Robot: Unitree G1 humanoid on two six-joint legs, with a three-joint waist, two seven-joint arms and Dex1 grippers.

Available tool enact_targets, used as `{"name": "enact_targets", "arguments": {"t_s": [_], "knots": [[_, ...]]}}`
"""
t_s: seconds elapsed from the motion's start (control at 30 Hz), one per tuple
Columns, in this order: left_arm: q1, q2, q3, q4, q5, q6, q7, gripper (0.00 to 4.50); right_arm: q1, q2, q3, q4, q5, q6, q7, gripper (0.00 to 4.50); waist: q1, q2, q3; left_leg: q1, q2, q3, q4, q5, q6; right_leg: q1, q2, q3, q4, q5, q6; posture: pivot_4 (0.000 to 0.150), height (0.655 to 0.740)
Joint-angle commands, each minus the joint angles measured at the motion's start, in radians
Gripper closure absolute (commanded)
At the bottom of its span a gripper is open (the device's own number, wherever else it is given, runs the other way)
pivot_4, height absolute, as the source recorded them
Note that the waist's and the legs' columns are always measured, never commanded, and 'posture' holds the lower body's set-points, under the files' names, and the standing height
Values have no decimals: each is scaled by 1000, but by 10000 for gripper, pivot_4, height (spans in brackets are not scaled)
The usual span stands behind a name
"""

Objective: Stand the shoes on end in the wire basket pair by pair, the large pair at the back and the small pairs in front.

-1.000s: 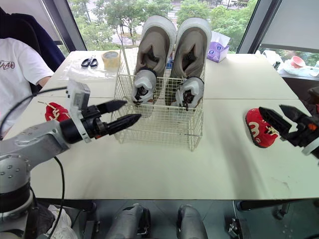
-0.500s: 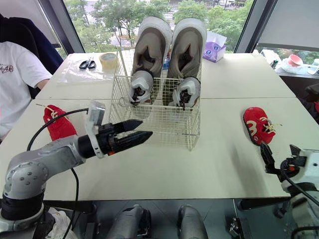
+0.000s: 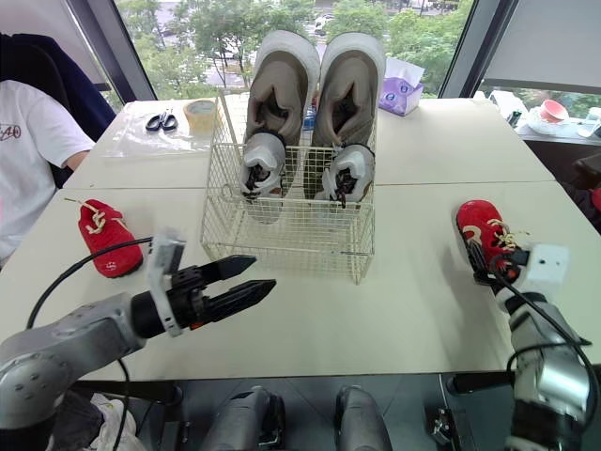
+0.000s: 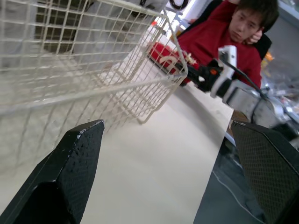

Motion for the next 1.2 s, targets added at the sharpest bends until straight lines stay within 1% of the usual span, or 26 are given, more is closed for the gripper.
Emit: {"name": "enact_targets", "arguments": {"t_s": [0.03, 0.1, 0.13, 0.2, 0.23, 0.27, 0.3, 0.33, 0.37, 0.4, 0.47, 0.5, 0.53, 0.57, 0.6, 0.63, 0.73, 0.8, 0.87, 0.97, 1.07, 1.13, 1.2], "knots": [[106, 34, 71, -31, 38, -68, -120, 287, -68, -42, 26, 139, -50, -70, -3, 2517, -2, 0, 0, 0, 0, 0, 0, 0, 0, 0, 0, 0, 0, 0, 0, 1500, 7400], [167, 56, 109, -22, 47, -89, -176, 0, -91, -47, 47, 177, -55, -98, 22, 8386, -2, 0, 0, 0, 0, 0, 0, 0, 0, 0, 0, 0, 0, 0, 0, 1500, 7400], [187, 68, 134, -10, 46, -96, -198, 0, -93, -45, 55, 180, -53, -101, 29, 12998, -3, 0, 0, 0, 0, 0, 0, 0, 0, 0, 0, 0, 0, 0, 0, 1500, 7400], [164, 118, 186, 21, -6, -77, -186, 0, -88, -36, 58, 159, -43, -96, 30, 21808, -1, 0, 0, 0, 0, 0, 0, 0, 0, 0, 0, 0, 0, 0, 0, 1500, 7400], [149, 143, 209, 35, -9, -70, -170, 0, -84, -32, 57, 145, -37, -91, 28, 26949, -1, 0, 0, 0, 0, 0, 0, 0, 0, 0, 0, 0, 0, -1, 0, 1500, 7400], [129, 175, 226, 50, 38, -63, -130, 0, -81, -28, 54, 125, -32, -82, 22, 29133, -2, 0, 0, 0, 1, -1, 0, 0, 0, 0, 0, -1, 0, -1, 1, 1500, 7400], [96, 223, 219, 55, 162, -50, -42, 0, -85, -22, 42, 96, -16, -71, 9, 31646, -3, 0, 0, 0, 1, -1, 0, 0, 0, 0, 0, -1, 0, -1, 1, 1500, 7400], [60, 269, 205, 68, 278, -29, 55, 0, -100, -16, 24, 68, 3, -55, -14, 31646, -3, 0, 0, 0, 1, -1, 0, 0, 0, 0, 0, -1, 0, -1, 1, 1500, 7400], [0, 292, 207, 93, 312, -8, 126, 0, -121, -16, 6, 35, 18, -45, -40, 31646, -4, 1, 0, 0, 1, -1, 0, 0, 0, 0, 0, -1, 0, -1, 1, 1500, 7400], [-80, 297, 228, 128, 252, -9, 140, 0, -150, -26, -3, -2, 17, -54, -63, 31646, -4, 3, 1, 0, 1, -1, 0, 0, 0, 0, 1, 0, 0, -1, 1, 1500, 7400], [-252, 309, 284, 211, 9, 3, 113, 0, -242, -60, -24, -72, 33, -84, -94, 31646, -3, 4, 4, -2, 0, 0, -1, 0, 0, -3, 0, 1, 1, 0, 0, 1500, 7400], [-321, 313, 297, 252, -91, 12, 98, 0, -286, -78, -27, -92, 36, -96, -102, 31646, -3, 5, 6, -3, 0, 0, 0, 0, -1, -3, 0, 1, 1, 0, 0, 1500, 7400], [-364, 317, 302, 281, -152, 26, 97, 0, -313, -88, -29, -102, 38, -100, -106, 31646, -4, 6, 6, -4, 0, 1, 1, 1, -1, -5, 0, 1, 2, 1, 1, 1500, 7400], [-430, 301, 317, 351, -276, 20, 89, 0, -379, -111, -20, -117, 48, -108, -93, 31646, -6, 7, 6, -6, 0, 2, 1, 1, -1, -7, 0, 2, 2, 1, 2, 1500, 7400], [-491, 281, 330, 416, -355, 2, 111, 0, -445, -133, -10, -122, 59, -119, -73, 31646, -7, 7, 6, -5, -1, 2, 0, 1, -2, -6, 0, 2, 2, 2, 5, 1500, 7400], [-545, 263, 337, 472, -399, -18, 145, 0, -513, -155, 2, -126, 77, -126, -45, 31646, -8, 7, 6, -4, -1, 3, 0, 3, -4, -6, 0, 2, 3, 1, 7, 1500, 7400], [-669, 243, 279, 551, -385, -18, 166, 0, -743, -198, 116, -176, 180, -70, 145, 31646, -16, 5, 7, -1, 0, 2, -6, 3, -4, -5, 1, 2, 3, 1, 7, 1500, 7400], [-729, 218, 244, 579, -411, -8, 185, 0, -830, -214, 212, -231, 214, -17, 269, 31646, -21, 5, 7, 2, -1, 2, -11, 4, -6, -5, 2, 2, 2, 1, 7, 1500, 7400], [-782, 184, 229, 607, -478, 0, 199, 0, -866, -229, 300, -273, 214, 8, 378, 31646, -24, 1, 6, 5, 0, 2, -13, 5, -7, -3, 3, 2, 2, 1, 7, 1500, 7400], [-841, 161, 204, 640, -550, 26, 190, 0, -899, -247, 398, -299, 194, 3, 514, 31646, -23, -8, 7, 6, 2, 2, -13, 5, -7, -1, 3, 1, 2, 1, 7, 1500, 7400], [-895, 158, 173, 673, -544, 50, 168, 0, -944, -220, 442, -269, 203, -26, 607, 31646, -17, -10, 9, 5, 0, 2, -12, 5, -7, -1, 0, 1, 2, 2, 7, 1500, 7400], [-920, 147, 163, 692, -549, 56, 170, 0, -952, -215, 489, -241, 151, -91, 671, 31646, -18, -10, 9, 4, -2, 2, -11, 7, -11, -1, 0, 1, 1, 2, 7, 1500, 7400], [-936, 134, 160, 705, -567, 60, 176, 0, -954, -203, 519, -222, 108, -149, 710, 31646, -18, -11, 9, 4, -2, 2, -11, 7, -11, 0, -1, 1, 1, 2, 7, 1500, 7400]]}}
